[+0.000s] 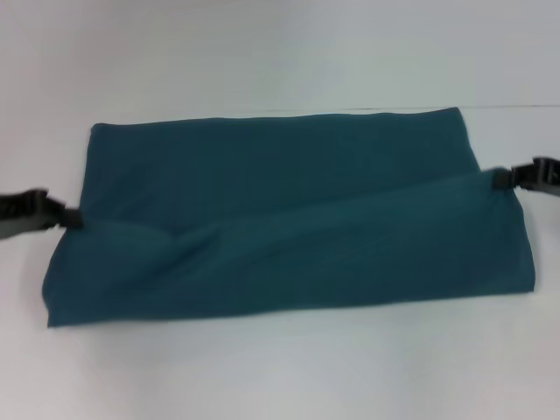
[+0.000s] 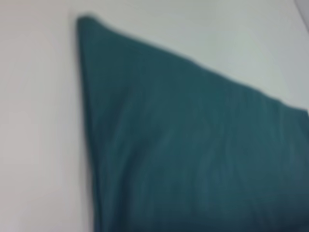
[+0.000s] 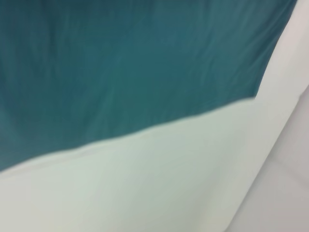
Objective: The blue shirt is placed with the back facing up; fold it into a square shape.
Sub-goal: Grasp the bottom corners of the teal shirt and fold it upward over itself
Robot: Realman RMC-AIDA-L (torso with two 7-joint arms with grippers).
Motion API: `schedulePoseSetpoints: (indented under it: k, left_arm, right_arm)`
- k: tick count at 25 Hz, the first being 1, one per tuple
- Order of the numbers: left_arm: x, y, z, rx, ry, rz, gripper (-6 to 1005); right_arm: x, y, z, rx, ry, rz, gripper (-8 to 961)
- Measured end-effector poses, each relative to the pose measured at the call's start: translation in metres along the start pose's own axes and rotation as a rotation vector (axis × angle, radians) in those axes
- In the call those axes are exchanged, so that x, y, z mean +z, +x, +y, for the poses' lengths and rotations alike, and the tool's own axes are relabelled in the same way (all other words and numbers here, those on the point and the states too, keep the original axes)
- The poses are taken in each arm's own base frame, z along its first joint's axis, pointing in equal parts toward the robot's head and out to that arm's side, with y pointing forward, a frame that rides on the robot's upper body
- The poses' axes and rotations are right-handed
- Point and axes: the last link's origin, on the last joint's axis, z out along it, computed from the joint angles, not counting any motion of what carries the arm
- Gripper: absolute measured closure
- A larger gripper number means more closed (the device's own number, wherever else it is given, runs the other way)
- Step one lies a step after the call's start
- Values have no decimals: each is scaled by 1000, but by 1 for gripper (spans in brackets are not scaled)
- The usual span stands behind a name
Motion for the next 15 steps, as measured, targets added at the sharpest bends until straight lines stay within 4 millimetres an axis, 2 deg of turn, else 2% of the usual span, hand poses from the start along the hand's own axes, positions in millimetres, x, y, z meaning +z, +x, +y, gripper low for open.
schedulePoseSetpoints:
  k: [3, 8, 15]
  left_arm:
    - [15, 24, 12, 14, 28, 44, 994]
    - [36, 52, 21, 37, 118, 107, 995]
    - [51, 77, 25, 89, 220, 224, 995]
  right_arm:
    - [14, -11, -2, 7, 57, -70, 918]
    - [35, -34, 2, 4, 150, -190, 918]
    - [60, -60, 14, -48, 261, -285, 917]
